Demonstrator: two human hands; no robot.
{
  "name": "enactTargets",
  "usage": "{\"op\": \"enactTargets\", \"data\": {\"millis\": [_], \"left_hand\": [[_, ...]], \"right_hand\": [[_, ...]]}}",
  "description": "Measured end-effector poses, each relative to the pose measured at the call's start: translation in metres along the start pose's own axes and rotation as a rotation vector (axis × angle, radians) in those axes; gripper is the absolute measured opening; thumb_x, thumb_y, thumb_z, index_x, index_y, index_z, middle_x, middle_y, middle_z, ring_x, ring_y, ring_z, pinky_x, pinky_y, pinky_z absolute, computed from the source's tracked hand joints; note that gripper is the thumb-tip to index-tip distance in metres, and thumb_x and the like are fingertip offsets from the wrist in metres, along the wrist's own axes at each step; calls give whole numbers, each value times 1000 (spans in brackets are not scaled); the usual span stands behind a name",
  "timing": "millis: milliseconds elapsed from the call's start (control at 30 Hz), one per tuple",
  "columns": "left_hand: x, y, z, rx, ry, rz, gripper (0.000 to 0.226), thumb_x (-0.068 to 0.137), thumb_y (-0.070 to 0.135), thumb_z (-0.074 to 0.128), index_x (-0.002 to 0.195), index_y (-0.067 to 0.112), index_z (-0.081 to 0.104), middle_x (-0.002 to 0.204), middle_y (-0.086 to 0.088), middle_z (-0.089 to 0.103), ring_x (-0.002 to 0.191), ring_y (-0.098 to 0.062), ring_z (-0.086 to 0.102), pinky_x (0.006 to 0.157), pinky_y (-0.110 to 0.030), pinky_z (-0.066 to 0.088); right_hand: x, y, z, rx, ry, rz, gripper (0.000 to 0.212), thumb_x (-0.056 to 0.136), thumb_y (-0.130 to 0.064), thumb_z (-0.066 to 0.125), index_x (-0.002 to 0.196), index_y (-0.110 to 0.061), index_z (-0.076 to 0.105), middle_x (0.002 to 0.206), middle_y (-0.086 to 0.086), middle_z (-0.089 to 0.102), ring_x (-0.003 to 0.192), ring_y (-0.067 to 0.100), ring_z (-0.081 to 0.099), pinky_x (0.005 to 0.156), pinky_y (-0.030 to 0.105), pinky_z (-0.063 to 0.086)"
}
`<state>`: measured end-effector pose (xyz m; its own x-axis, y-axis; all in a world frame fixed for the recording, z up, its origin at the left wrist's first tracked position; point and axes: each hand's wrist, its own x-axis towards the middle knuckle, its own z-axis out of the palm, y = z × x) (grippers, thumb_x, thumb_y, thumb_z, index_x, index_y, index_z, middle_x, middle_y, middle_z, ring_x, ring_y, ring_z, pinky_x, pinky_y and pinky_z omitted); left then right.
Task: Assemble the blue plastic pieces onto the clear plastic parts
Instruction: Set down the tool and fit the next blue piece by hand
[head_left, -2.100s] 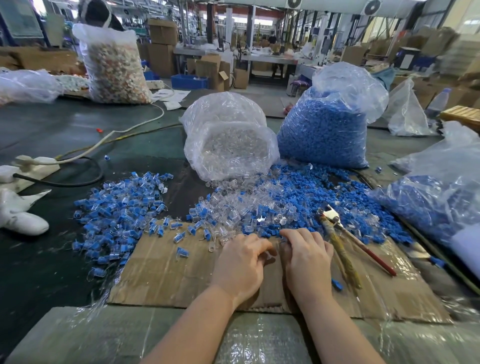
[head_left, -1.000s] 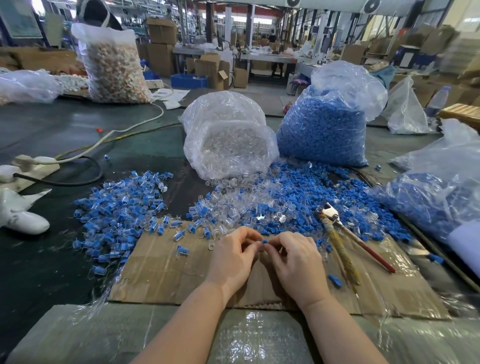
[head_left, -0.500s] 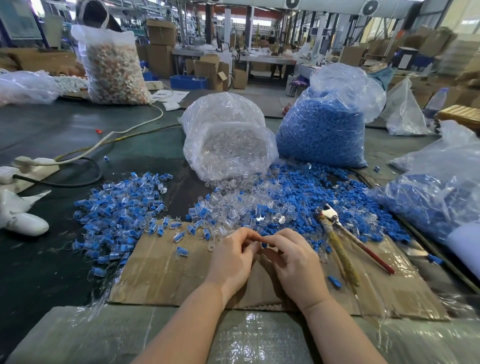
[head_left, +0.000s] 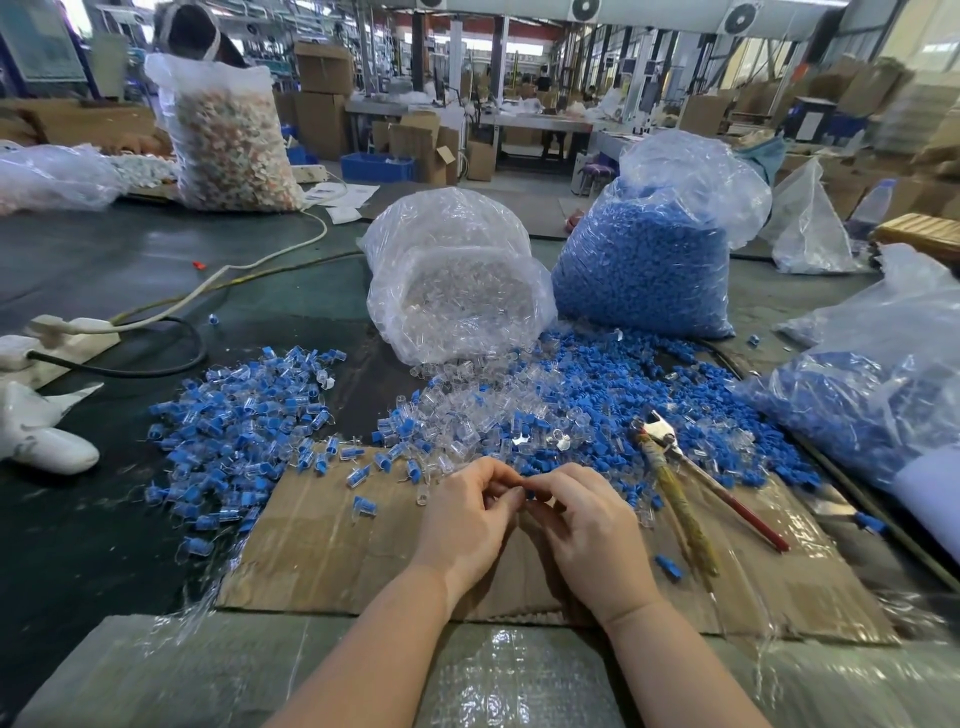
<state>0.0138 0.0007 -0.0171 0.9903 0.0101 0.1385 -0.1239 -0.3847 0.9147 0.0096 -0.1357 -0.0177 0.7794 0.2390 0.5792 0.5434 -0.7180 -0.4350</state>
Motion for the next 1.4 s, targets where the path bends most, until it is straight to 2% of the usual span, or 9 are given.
{"op": "enactTargets", "data": {"millis": [67, 200, 367, 833, 1033, 1100, 1200, 1300, 1400], "left_hand": [[0, 0, 0, 9, 10, 5, 17, 85, 13, 65, 78, 28, 61, 74, 3, 65, 69, -12, 61, 67, -21, 49], [1, 1, 0, 19, 14, 4, 9, 85, 14, 64, 83, 22, 63, 77, 1, 67, 74, -14, 64, 71, -25, 53], [1, 1, -1, 16, 1, 13, 9, 86, 12, 64, 84, 21, 63, 78, 1, 67, 74, -12, 64, 71, -23, 53], [0, 2, 0, 6, 6, 23, 10, 85, 14, 65, 82, 23, 63, 76, 4, 66, 74, -12, 63, 70, -22, 52], [1, 1, 0, 10, 23, 17, 12, 84, 14, 66, 79, 23, 62, 72, 6, 64, 67, -6, 59, 62, -12, 48], [1, 0, 0, -28, 23, -1, 12, 84, 12, 66, 78, 22, 62, 71, 5, 63, 65, -4, 56, 61, -10, 46], [1, 0, 0, -30, 17, -2, 13, 85, 11, 64, 78, 22, 61, 71, 6, 60, 62, 4, 53, 60, -7, 43], [1, 1, -1, -35, -3, 8, 14, 86, 9, 63, 80, 21, 60, 72, 6, 59, 62, 13, 52, 58, -5, 41], [2, 1, 0, -23, -4, 12, 13, 86, 9, 62, 81, 21, 60, 74, 5, 60, 63, 11, 52, 59, -5, 42]], "right_hand": [[-1, 2, 1, -5, -1, 11, 17, 81, -27, 64, 89, -13, 70, 82, -4, 64, 76, 16, 60, 68, 31, 51], [-3, 6, 2, -20, 16, 42, 15, 76, -12, 73, 91, -13, 69, 85, -3, 66, 81, 16, 61, 72, 27, 49], [-2, 5, 2, -26, 17, 52, 12, 76, -14, 75, 86, -14, 68, 82, -5, 64, 79, 14, 60, 71, 21, 44], [-1, 5, 0, 1, 13, -3, 12, 78, -15, 71, 89, -12, 70, 81, -3, 64, 77, 15, 60, 66, 33, 54], [-1, 3, -1, -63, 17, 30, 18, 73, -10, 76, 90, -12, 70, 82, -3, 64, 78, 17, 60, 72, 35, 51], [1, 6, -5, -152, 86, 101, 22, 74, -13, 76, 95, -12, 70, 88, 0, 65, 84, 21, 61, 77, 38, 47], [6, 13, -20, -377, 93, 407, 37, 86, -30, 62, 119, -15, 59, 112, 4, 62, 104, 22, 56, 91, 40, 39], [9, 32, -41, -681, -124, 769, 57, 92, -51, 38, 138, -18, 34, 133, 10, 47, 121, 28, 44, 102, 46, 32], [7, 49, -57, -686, -379, 999, 70, 91, -62, 25, 146, -20, 17, 149, 13, 29, 135, 32, 29, 108, 57, 18]]}}
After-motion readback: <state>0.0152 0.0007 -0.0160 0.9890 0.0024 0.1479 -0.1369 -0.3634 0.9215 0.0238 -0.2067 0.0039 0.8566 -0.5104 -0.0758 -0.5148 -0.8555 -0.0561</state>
